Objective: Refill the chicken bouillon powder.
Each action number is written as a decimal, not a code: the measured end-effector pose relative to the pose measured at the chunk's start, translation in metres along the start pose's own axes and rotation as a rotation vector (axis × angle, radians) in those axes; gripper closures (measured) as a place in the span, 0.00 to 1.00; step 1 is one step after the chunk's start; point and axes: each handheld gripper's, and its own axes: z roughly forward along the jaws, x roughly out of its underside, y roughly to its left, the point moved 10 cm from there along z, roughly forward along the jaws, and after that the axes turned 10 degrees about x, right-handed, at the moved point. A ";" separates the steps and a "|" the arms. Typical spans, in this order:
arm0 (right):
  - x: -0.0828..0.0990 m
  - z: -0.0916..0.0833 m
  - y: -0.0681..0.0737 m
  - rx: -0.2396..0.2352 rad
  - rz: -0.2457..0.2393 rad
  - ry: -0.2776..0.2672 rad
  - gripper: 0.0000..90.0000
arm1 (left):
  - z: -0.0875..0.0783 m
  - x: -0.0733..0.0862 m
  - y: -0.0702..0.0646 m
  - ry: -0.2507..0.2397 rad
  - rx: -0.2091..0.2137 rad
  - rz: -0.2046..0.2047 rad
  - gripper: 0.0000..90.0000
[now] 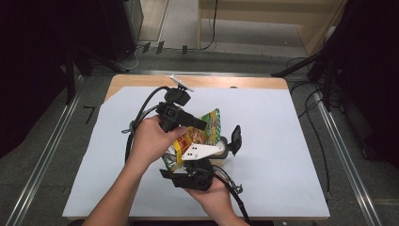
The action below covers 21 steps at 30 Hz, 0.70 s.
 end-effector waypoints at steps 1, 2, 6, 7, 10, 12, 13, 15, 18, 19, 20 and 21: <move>0.000 0.000 0.000 0.000 0.000 0.000 0.67 | 0.000 0.000 0.000 0.000 0.000 0.001 0.88; 0.000 0.000 0.000 0.000 0.002 0.001 0.67 | 0.000 0.000 0.000 0.003 0.000 0.003 0.88; 0.000 -0.001 0.000 0.000 0.004 0.000 0.67 | 0.000 0.000 0.000 0.003 0.000 0.006 0.87; 0.000 -0.001 0.000 0.000 0.004 0.001 0.67 | 0.000 -0.001 0.000 0.003 0.000 0.007 0.87; 0.000 -0.001 -0.001 0.002 0.000 0.000 0.67 | 0.000 -0.001 0.000 0.003 0.000 0.006 0.87; 0.000 -0.001 -0.001 0.002 0.000 0.001 0.67 | 0.000 0.000 0.000 0.002 -0.001 0.007 0.87; 0.000 -0.001 -0.001 0.003 -0.001 0.001 0.67 | 0.000 0.000 0.000 0.004 0.000 0.007 0.87; 0.000 -0.001 -0.001 0.002 -0.001 0.001 0.67 | 0.000 -0.001 0.000 0.002 -0.001 0.007 0.87; 0.000 -0.001 -0.001 0.002 -0.002 0.003 0.67 | 0.001 -0.001 0.000 0.003 0.000 0.006 0.87; 0.000 -0.001 -0.001 0.002 -0.002 0.002 0.67 | 0.001 -0.001 0.000 0.003 -0.001 0.004 0.88; 0.000 -0.001 -0.001 0.002 -0.001 0.003 0.67 | 0.001 -0.001 0.000 0.004 0.000 0.002 0.88; 0.000 -0.001 -0.001 0.002 -0.002 0.004 0.67 | 0.001 -0.001 0.000 0.003 0.001 0.001 0.88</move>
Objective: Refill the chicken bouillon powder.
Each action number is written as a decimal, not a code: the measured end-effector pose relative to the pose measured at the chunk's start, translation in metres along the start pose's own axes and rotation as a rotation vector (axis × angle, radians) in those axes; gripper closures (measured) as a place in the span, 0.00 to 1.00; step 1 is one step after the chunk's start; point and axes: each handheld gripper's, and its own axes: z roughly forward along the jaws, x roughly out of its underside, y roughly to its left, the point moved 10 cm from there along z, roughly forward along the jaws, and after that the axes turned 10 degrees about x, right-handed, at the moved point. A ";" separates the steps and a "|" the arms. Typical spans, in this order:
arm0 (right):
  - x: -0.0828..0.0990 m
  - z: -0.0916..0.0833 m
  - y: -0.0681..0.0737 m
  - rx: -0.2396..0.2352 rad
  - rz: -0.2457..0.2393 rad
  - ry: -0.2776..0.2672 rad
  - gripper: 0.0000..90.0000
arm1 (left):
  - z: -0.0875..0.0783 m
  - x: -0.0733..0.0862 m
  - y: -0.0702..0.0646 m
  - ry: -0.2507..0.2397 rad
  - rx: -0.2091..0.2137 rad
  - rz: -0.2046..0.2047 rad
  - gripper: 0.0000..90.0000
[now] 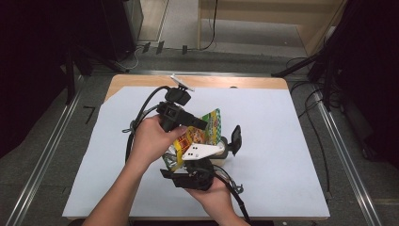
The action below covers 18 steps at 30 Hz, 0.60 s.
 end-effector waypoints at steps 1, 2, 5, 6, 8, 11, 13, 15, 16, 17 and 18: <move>0.000 0.000 0.000 0.001 -0.001 0.000 0.67 | 0.000 0.000 0.000 0.000 0.000 0.000 0.88; 0.000 0.000 0.000 0.000 0.000 0.000 0.67 | 0.000 0.000 0.000 0.000 0.003 -0.002 0.88; 0.000 0.000 0.000 0.001 -0.002 0.003 0.67 | 0.000 0.000 0.001 0.003 0.005 -0.002 0.88; 0.000 0.000 0.000 0.000 -0.003 0.004 0.67 | 0.000 0.000 0.001 0.001 0.006 -0.003 0.88; 0.000 0.000 0.001 0.002 -0.004 0.004 0.67 | -0.001 0.000 0.001 0.002 0.007 -0.003 0.88; 0.000 0.000 0.001 0.001 -0.003 0.003 0.67 | -0.001 0.000 0.002 0.001 0.009 -0.007 0.87; 0.000 0.000 0.002 0.001 -0.003 0.004 0.67 | -0.001 0.000 0.002 0.002 0.009 -0.008 0.87; 0.000 0.000 0.002 0.001 -0.002 0.005 0.67 | -0.001 0.000 0.002 0.002 0.010 -0.010 0.87; 0.000 -0.001 0.002 0.001 0.000 0.005 0.67 | -0.001 0.000 0.002 0.002 0.011 -0.010 0.87; 0.000 -0.001 0.002 0.002 0.000 0.007 0.67 | -0.001 0.000 0.002 0.003 0.014 -0.012 0.87; 0.000 -0.001 0.002 0.002 -0.001 0.008 0.67 | -0.001 0.000 0.002 0.002 0.015 -0.013 0.87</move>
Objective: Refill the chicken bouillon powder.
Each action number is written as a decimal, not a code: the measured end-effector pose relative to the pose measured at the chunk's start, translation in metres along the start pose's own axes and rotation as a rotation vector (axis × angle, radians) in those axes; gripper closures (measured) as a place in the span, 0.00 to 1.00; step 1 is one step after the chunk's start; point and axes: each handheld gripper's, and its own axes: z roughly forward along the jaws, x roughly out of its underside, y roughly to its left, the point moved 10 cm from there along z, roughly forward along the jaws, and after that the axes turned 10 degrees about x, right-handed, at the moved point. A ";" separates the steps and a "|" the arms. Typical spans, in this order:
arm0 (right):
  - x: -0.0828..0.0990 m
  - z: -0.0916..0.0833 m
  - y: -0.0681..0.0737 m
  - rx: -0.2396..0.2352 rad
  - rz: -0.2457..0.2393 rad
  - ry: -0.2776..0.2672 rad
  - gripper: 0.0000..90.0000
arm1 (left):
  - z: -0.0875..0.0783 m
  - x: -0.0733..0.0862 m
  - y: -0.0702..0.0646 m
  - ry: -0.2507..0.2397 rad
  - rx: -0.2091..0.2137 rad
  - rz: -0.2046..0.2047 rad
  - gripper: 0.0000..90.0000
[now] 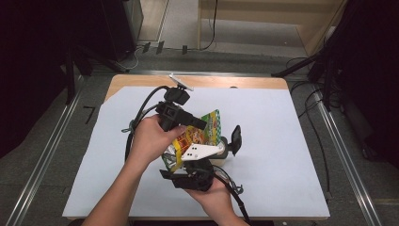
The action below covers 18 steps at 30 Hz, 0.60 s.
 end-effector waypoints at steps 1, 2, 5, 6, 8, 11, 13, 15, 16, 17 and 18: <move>0.000 0.000 0.000 -0.001 -0.001 0.000 0.67 | 0.000 0.000 0.000 -0.001 0.000 -0.001 0.87; 0.000 0.000 0.001 -0.002 -0.002 -0.002 0.67 | 0.000 0.000 0.000 -0.002 0.001 -0.003 0.87; -0.001 0.000 0.001 -0.004 -0.001 -0.002 0.67 | -0.001 0.000 0.001 -0.003 -0.001 -0.002 0.87; -0.001 0.000 0.001 -0.003 0.000 -0.002 0.67 | -0.001 0.000 0.001 -0.004 0.000 -0.002 0.87; -0.001 0.000 0.001 -0.002 0.001 -0.001 0.67 | -0.001 0.000 0.001 -0.003 -0.001 -0.002 0.87; -0.001 0.000 0.002 -0.002 0.001 0.001 0.67 | -0.001 0.000 0.002 -0.004 0.000 -0.006 0.87; -0.001 -0.001 0.002 -0.001 -0.001 0.005 0.67 | -0.001 0.000 0.003 -0.003 0.000 -0.011 0.87; -0.001 -0.001 0.001 -0.001 -0.005 0.006 0.67 | -0.002 0.000 0.004 -0.003 0.003 -0.016 0.88; -0.001 -0.001 0.001 0.000 -0.007 0.006 0.67 | -0.002 0.000 0.004 -0.003 0.005 -0.020 0.88; -0.001 0.000 0.001 0.000 -0.009 0.006 0.67 | -0.002 0.000 0.006 0.000 0.004 -0.025 0.88; 0.000 0.000 0.001 0.001 -0.013 0.007 0.67 | -0.002 0.001 0.007 0.002 0.009 -0.029 0.88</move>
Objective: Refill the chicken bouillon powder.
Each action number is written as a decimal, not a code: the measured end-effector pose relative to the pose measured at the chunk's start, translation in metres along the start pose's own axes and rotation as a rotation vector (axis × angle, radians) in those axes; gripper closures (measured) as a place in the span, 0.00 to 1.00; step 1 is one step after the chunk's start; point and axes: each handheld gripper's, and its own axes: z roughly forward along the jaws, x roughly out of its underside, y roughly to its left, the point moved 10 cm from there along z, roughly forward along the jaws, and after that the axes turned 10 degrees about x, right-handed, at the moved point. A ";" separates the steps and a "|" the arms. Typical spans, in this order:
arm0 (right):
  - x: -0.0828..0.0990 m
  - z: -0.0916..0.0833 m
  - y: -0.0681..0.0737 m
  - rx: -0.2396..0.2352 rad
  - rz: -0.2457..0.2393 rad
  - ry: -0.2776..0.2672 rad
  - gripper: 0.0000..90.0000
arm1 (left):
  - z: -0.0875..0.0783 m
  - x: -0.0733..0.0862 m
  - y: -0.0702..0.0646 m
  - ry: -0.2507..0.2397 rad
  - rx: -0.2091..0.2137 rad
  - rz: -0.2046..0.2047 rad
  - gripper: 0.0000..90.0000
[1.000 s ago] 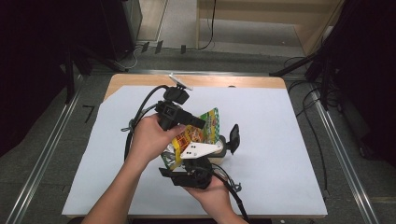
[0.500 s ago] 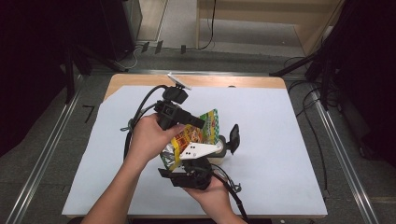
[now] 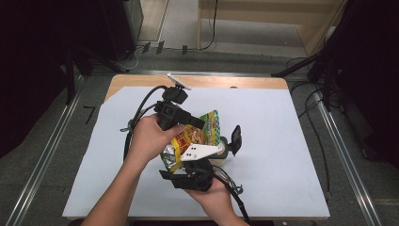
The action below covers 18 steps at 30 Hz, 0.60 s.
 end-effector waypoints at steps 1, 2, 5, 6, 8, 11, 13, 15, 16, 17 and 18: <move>0.000 0.000 0.000 0.001 -0.001 0.001 0.66 | 0.000 0.000 0.001 0.004 0.003 -0.007 0.88; 0.001 0.001 0.000 0.003 -0.005 0.003 0.66 | 0.000 0.001 0.003 0.005 0.006 -0.012 0.88; 0.001 0.001 0.000 0.007 -0.014 0.004 0.66 | -0.001 0.001 0.004 0.004 0.007 -0.023 0.88; 0.001 0.001 0.000 0.007 -0.014 0.004 0.66 | -0.001 0.001 0.005 0.004 0.006 -0.023 0.88; 0.001 0.001 0.000 0.007 -0.013 0.004 0.66 | -0.001 0.001 0.005 0.004 0.007 -0.025 0.88; 0.001 0.001 0.000 0.008 -0.013 0.004 0.66 | -0.001 0.001 0.005 0.003 0.006 -0.026 0.88; 0.001 0.001 0.000 0.008 -0.013 0.005 0.66 | -0.001 0.001 0.006 0.002 0.002 -0.030 0.88; 0.001 0.001 0.000 0.007 -0.014 0.005 0.66 | -0.002 0.001 0.007 0.003 0.001 -0.030 0.88; 0.001 0.001 0.000 0.006 -0.015 0.006 0.66 | -0.002 0.001 0.008 0.003 0.002 -0.033 0.88; 0.001 0.001 0.000 0.007 -0.016 0.005 0.66 | -0.002 0.001 0.008 0.004 0.001 -0.033 0.88; 0.001 0.001 0.000 0.007 -0.017 0.005 0.66 | -0.002 0.001 0.008 0.003 0.002 -0.034 0.88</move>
